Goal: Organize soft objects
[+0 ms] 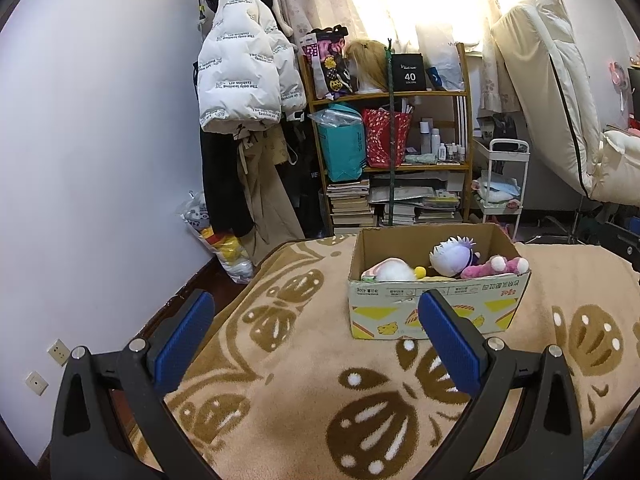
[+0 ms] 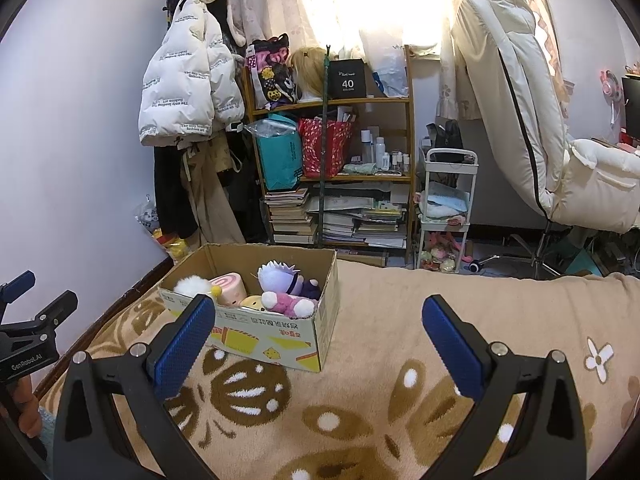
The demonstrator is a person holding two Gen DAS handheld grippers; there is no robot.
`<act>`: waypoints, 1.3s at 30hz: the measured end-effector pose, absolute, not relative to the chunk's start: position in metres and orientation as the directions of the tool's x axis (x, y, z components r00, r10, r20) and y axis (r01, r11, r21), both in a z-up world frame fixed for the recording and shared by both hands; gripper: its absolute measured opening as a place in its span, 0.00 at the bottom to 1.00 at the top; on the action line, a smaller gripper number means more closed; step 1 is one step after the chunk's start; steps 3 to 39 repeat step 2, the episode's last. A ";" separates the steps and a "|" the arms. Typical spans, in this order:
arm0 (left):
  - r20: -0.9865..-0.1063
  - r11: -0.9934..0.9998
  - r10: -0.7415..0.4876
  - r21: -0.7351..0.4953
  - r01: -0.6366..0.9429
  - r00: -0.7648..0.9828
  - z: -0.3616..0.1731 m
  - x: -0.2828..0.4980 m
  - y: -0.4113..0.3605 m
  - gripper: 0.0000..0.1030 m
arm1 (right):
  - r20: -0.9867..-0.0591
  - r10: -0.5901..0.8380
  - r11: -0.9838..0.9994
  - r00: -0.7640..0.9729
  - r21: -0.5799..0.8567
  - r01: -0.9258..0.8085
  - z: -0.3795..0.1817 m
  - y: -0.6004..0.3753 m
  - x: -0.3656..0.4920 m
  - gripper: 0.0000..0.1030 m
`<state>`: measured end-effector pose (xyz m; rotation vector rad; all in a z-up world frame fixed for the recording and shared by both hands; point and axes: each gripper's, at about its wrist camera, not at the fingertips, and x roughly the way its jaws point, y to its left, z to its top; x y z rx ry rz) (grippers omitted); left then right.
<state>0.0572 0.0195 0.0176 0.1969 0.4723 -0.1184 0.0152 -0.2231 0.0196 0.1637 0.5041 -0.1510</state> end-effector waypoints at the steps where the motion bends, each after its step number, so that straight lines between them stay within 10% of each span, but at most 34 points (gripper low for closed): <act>1: -0.464 0.974 -0.069 0.159 0.159 0.883 0.018 0.058 0.020 0.98 | -0.491 -0.104 0.976 0.865 0.118 0.184 0.019 -0.224 0.014 1.00; 39: -0.466 0.975 -0.070 0.156 0.160 0.882 0.018 0.058 0.020 0.98 | -0.490 -0.106 0.976 0.865 0.116 0.185 0.019 -0.223 0.015 1.00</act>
